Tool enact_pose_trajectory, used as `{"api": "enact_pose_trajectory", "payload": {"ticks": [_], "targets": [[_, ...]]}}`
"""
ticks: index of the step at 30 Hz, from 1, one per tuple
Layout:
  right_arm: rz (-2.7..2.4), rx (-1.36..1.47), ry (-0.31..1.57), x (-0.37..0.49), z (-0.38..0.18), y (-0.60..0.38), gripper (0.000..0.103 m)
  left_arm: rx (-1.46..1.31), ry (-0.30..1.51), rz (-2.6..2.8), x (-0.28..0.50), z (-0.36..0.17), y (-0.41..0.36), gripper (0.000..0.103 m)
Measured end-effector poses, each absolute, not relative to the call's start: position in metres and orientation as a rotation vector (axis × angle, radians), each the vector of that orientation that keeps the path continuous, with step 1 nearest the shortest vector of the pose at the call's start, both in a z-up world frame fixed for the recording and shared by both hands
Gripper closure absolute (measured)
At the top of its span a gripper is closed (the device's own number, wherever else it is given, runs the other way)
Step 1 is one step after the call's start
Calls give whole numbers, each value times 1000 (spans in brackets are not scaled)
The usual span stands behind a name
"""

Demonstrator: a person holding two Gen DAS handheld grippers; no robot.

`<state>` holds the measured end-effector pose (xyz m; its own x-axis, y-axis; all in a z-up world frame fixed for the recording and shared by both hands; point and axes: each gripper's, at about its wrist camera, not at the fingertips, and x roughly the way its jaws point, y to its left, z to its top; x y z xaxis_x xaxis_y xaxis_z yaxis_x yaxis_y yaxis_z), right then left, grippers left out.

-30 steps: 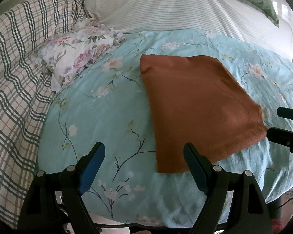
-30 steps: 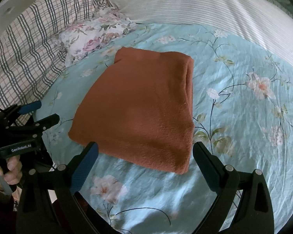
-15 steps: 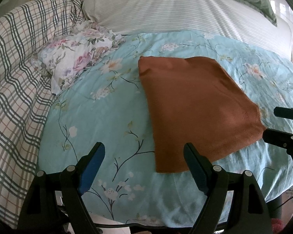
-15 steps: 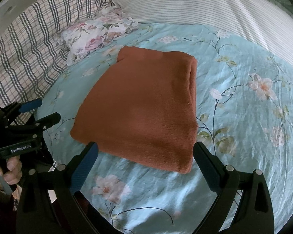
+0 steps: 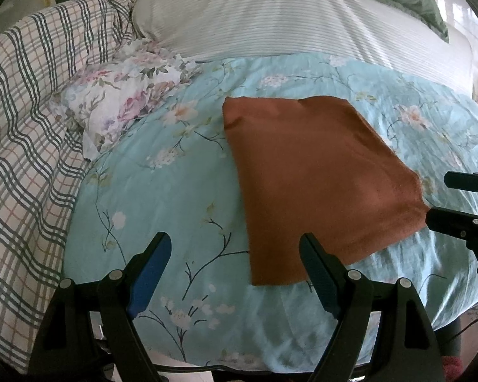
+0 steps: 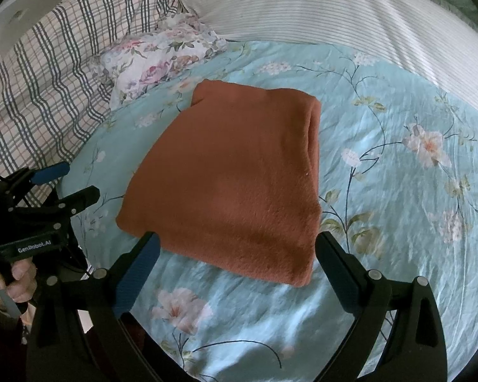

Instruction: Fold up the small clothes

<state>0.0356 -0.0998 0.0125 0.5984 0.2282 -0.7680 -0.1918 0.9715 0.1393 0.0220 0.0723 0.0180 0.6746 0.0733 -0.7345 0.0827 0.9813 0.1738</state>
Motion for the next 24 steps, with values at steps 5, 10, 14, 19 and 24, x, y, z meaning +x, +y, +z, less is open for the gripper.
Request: {"api": "enact_pose_trajectory", "payload": {"ticks": [5,10,14,19,24], "targets": [[243,44,896,35,13,-99,5,202,832,-6,23,18,73,20],[243,42,898,35,13,-99,5,199,832,-8,23,18,73,20],[246,39,898,35,14,-97,5,203,831,-13,25,17,75,20],[244,43,899,37,13,-96,5,202,832,-16,26,16,75,20],[242,46,900,38,12,-96,5,207,833,-19,28,15,76,20]]}}
